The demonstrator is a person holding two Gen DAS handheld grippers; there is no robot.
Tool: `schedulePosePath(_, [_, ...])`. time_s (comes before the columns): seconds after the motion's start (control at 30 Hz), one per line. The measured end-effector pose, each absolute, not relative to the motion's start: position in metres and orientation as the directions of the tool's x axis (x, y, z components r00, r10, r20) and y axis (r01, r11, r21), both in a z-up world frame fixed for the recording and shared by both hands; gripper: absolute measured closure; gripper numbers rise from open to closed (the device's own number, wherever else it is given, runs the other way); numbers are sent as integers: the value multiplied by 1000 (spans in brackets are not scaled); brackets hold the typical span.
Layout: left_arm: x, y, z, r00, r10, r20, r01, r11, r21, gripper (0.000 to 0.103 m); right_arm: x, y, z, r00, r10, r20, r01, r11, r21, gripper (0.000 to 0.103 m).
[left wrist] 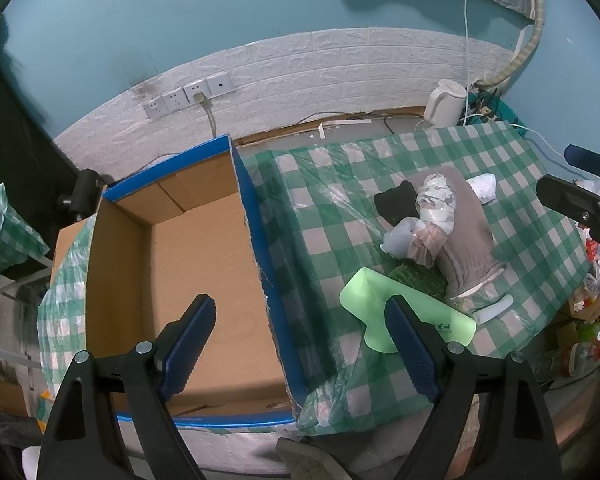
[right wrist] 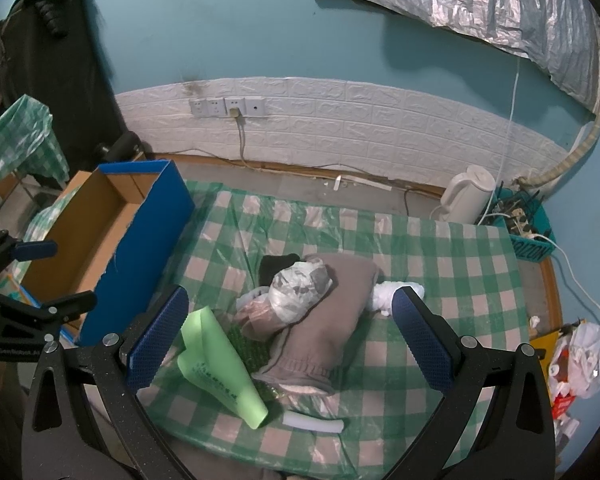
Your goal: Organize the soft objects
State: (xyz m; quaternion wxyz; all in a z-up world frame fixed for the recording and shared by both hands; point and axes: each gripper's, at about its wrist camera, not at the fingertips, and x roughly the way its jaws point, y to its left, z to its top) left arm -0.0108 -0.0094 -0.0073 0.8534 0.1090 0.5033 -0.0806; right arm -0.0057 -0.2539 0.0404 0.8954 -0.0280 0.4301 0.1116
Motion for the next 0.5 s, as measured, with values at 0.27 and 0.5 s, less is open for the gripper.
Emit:
schedulePosePath(0.27, [-11, -10, -8, 477, -27, -878, 245, 964, 103, 15, -7, -256, 36, 605, 176, -776, -224, 974, 47, 2])
schedulePosePath(0.5, [-11, -10, -7, 475, -29, -879, 245, 964, 101, 15, -7, -255, 37, 602, 176, -778, -226, 973, 45, 2])
